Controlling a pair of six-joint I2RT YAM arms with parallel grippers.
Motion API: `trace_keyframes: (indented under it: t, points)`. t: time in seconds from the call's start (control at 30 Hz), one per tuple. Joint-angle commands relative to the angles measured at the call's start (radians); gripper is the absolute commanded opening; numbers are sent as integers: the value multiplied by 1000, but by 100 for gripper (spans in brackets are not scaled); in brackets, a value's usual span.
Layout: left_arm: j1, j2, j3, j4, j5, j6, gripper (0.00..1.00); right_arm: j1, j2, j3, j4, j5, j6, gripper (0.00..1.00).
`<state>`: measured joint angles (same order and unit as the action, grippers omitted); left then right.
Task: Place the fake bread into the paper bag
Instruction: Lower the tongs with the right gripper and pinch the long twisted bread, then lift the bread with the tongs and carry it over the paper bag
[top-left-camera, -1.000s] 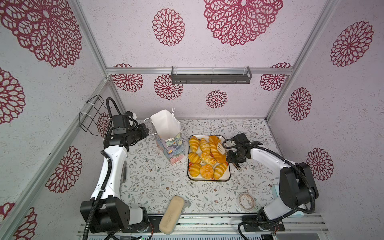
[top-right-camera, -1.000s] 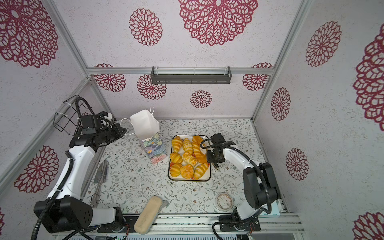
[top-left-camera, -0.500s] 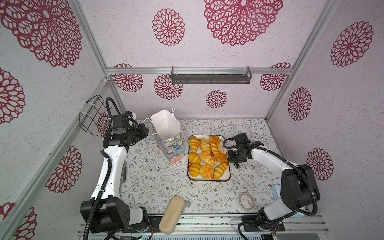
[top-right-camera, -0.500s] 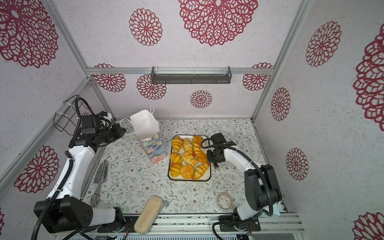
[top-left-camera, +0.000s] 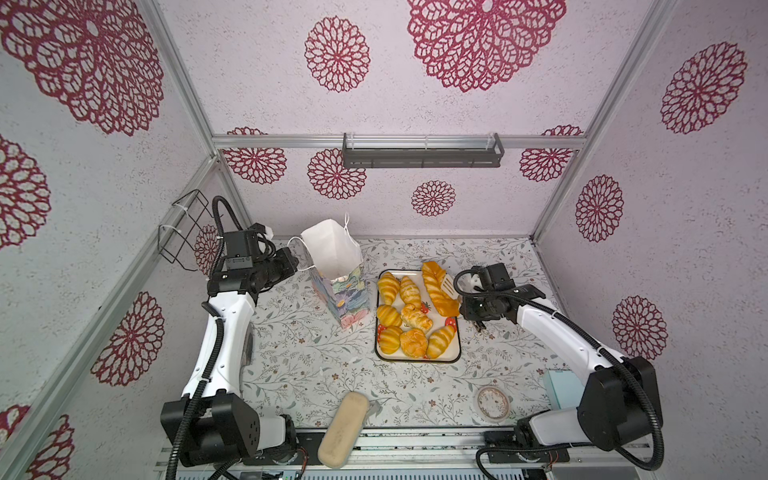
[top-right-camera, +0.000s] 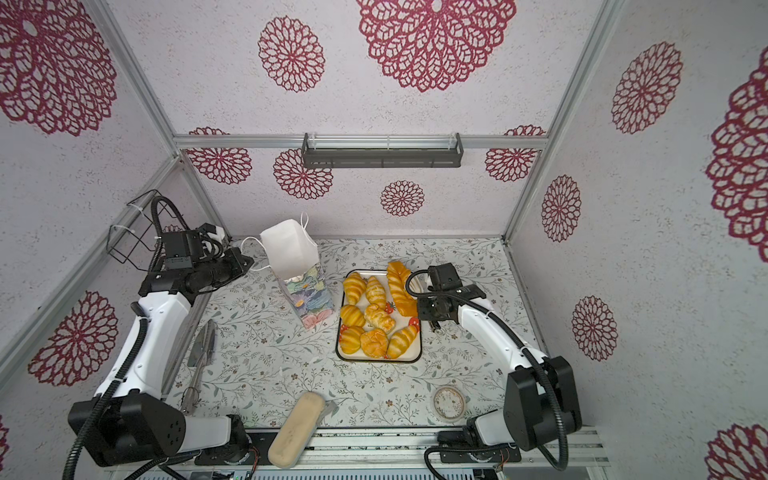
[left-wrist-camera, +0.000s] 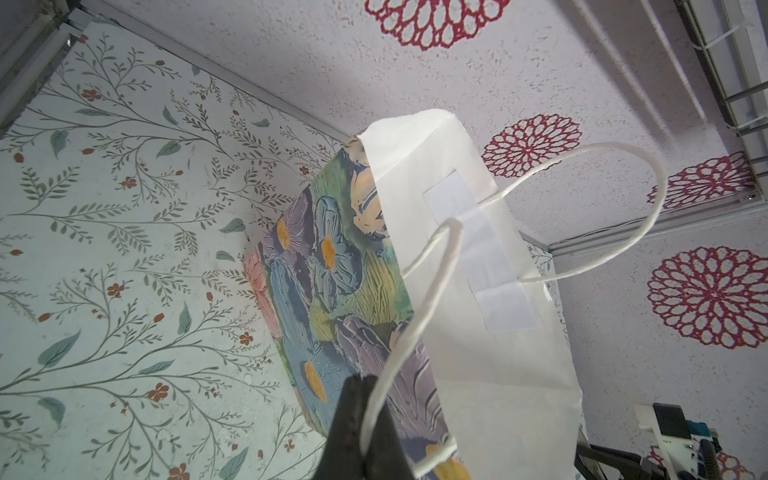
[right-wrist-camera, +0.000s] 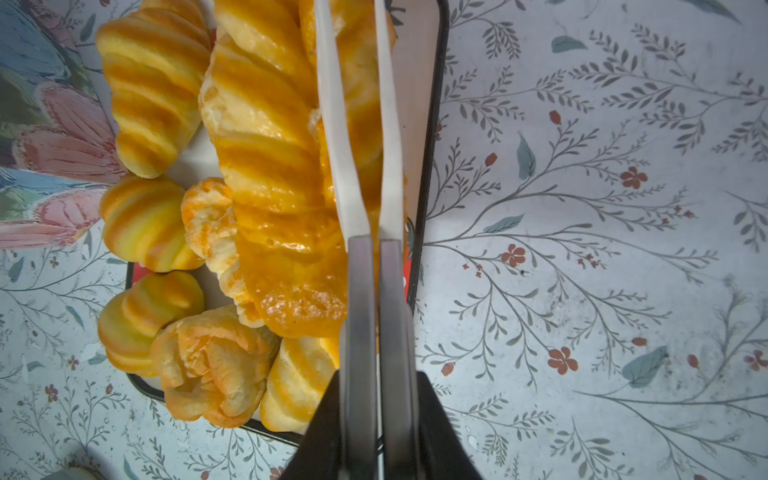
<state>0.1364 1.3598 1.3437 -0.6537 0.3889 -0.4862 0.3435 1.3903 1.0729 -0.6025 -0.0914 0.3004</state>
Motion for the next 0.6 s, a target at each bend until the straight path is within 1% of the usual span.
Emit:
trace_keyframes:
  t: [0.0,0.1,0.23,0.57]
  points:
    - [3,-4,-6,16,13,-8,0,1,-69,44,8,-19,30,20]
    - [3,-4,-6,16,13,-8,0,8,-94,81,-5,-34,41,19]
    - [3,-4,-6,17,14,-9,0,39,-106,163,-36,-25,46,18]
    - [3,-11,-8,17,11,-5,0,144,-80,367,-69,6,51,18]
